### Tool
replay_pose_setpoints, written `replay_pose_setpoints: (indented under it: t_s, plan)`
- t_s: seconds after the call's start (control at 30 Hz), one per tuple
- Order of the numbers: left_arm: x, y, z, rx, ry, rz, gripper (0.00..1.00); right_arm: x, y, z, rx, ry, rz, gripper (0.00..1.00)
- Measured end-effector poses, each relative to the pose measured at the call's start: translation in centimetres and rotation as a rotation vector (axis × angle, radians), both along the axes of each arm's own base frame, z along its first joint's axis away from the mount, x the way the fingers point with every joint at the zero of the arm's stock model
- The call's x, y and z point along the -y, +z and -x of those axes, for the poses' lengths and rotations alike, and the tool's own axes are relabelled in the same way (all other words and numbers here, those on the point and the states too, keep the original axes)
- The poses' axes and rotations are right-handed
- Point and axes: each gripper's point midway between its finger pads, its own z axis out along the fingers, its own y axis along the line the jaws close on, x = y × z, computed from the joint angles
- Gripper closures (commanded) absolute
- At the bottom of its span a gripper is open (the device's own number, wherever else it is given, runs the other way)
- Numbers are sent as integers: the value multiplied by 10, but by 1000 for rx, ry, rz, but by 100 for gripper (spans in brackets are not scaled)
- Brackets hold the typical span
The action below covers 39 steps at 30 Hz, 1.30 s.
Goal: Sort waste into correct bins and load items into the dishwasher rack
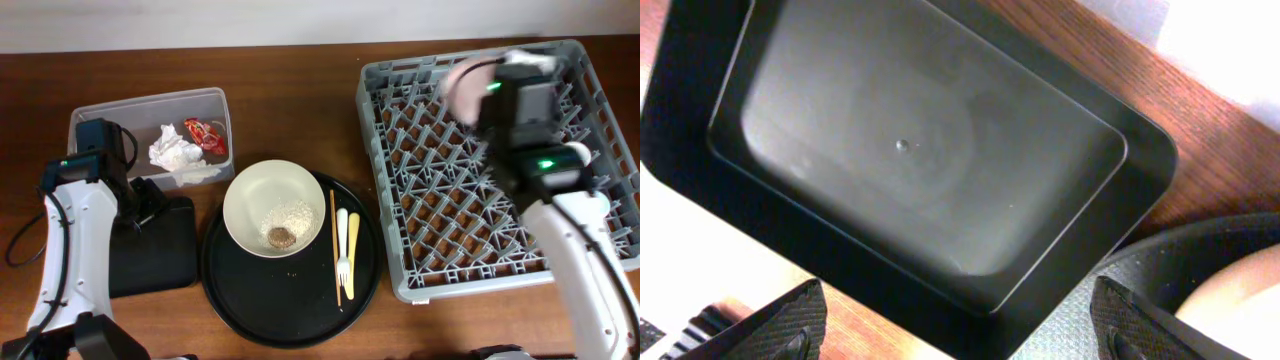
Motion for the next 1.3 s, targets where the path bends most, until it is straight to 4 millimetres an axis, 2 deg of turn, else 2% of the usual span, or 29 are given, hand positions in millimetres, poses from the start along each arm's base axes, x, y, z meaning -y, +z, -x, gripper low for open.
replay_pose_setpoints:
  t_s: [0.03,0.13,0.17,0.2,0.3,0.37,0.4,0.47,0.57,0.63,0.7,0.73,0.8,0.87,0.93,0.97,1.0,1.07,1.1,1.13,1.17,1.2,1.27,1.3]
  plan:
    - [0,0,0,-1,0,1,16,41,13,-9,60,-74,45,96]
    - [0,0,0,0,0,1,16,111,23,-29,106,-201,204,96]
    - [0,0,0,0,0,1,16,134,15,-38,80,-254,285,96]
    - [0,0,0,0,0,-1,16,147,4,-45,52,-285,335,96]
    - [0,0,0,3,0,-1,16,168,-5,-65,39,-352,485,96]
    - [0,0,0,2,0,0,16,183,-47,-76,-60,-363,527,96]
    - [0,0,0,2,0,0,16,192,-74,-80,-112,-375,535,96]
    - [0,0,0,3,0,0,16,199,-98,-83,-153,-381,542,96]
    - [0,0,0,3,0,0,16,200,-120,-85,-208,-368,541,96]
    - [0,0,0,3,0,0,16,195,-127,-83,-233,-373,522,80]
    - [0,0,-1,6,0,-1,16,187,-138,-82,-268,-362,502,75]
    - [0,1,-1,8,0,-2,16,175,-145,-85,-273,-356,498,69]
    - [-1,1,-3,15,0,-3,16,158,-141,-88,-263,-366,515,33]
    - [-1,1,-4,20,0,-5,16,139,-137,-88,-257,-390,540,17]
    - [-1,1,-5,22,0,-5,16,118,-152,-83,-324,-357,534,13]
    - [-1,1,-5,23,0,-5,16,106,-165,-75,-391,-287,473,13]
    - [-2,1,-6,26,-1,-7,16,93,-171,-69,-408,-205,365,13]
    - [-2,1,-7,30,-1,-8,16,65,-153,-56,-393,-73,184,14]
    - [-1,1,-6,28,-1,-6,16,40,-131,-43,-354,20,37,14]
    - [-1,1,-6,27,-1,-7,16,22,-117,-34,-324,83,-57,15]
    - [-2,2,-7,31,-9,-9,16,7,-116,-27,-338,140,-126,16]
    - [-2,2,-9,36,-21,-11,16,-22,-107,-10,-342,252,-255,22]
    - [2,3,-15,48,-62,-16,16,-49,-106,14,-401,339,-382,22]
    - [16,4,-24,68,-124,-18,15,-55,-115,29,-466,348,-421,22]
